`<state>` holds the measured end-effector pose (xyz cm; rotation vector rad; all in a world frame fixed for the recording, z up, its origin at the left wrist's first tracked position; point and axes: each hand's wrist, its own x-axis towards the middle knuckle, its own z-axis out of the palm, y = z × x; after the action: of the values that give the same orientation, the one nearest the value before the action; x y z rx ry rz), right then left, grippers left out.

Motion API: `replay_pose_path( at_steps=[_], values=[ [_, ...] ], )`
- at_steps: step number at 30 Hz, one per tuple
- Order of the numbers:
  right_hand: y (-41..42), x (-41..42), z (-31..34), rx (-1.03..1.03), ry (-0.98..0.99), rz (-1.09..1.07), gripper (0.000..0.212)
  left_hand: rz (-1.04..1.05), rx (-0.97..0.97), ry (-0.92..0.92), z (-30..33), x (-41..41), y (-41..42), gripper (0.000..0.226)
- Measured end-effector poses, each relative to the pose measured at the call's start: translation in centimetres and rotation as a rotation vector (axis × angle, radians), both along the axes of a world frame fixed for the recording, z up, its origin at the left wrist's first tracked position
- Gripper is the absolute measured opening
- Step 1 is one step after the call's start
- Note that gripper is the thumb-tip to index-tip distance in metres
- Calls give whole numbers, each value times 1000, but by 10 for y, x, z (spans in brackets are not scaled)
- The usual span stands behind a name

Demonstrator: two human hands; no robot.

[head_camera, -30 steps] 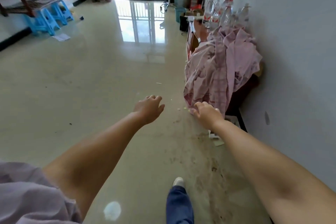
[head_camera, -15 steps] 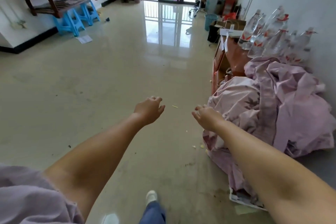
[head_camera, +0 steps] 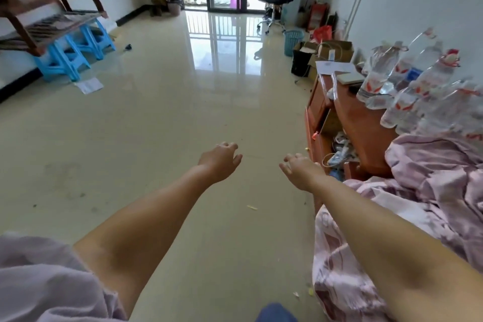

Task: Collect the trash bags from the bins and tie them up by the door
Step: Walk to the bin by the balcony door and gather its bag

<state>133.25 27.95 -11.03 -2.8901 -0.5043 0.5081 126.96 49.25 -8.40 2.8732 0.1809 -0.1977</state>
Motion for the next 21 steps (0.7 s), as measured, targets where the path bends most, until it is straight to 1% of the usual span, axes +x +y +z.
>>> replay_pose_path(
  at_steps=[4, 7, 12, 16, 21],
  values=[
    [28, 115, -7, -23, -11, 3, 45, -19, 1, -8, -8, 115, 30, 45],
    [49, 209, -14, 7, -37, 14, 46, -2, 1, -23, -17, 208, 54, 45],
    [85, 367, -6, 7, -71, 59, 46, 36, -16, -17, -17, 357, 90, 45],
    [121, 482, -1, -4, -59, 69, 45, 67, -19, -2, -15, 461, 123, 45],
    [175, 622, -12, 13, -57, 114, 46, 93, -11, 7, -28, 599, 177, 45]
  ],
)
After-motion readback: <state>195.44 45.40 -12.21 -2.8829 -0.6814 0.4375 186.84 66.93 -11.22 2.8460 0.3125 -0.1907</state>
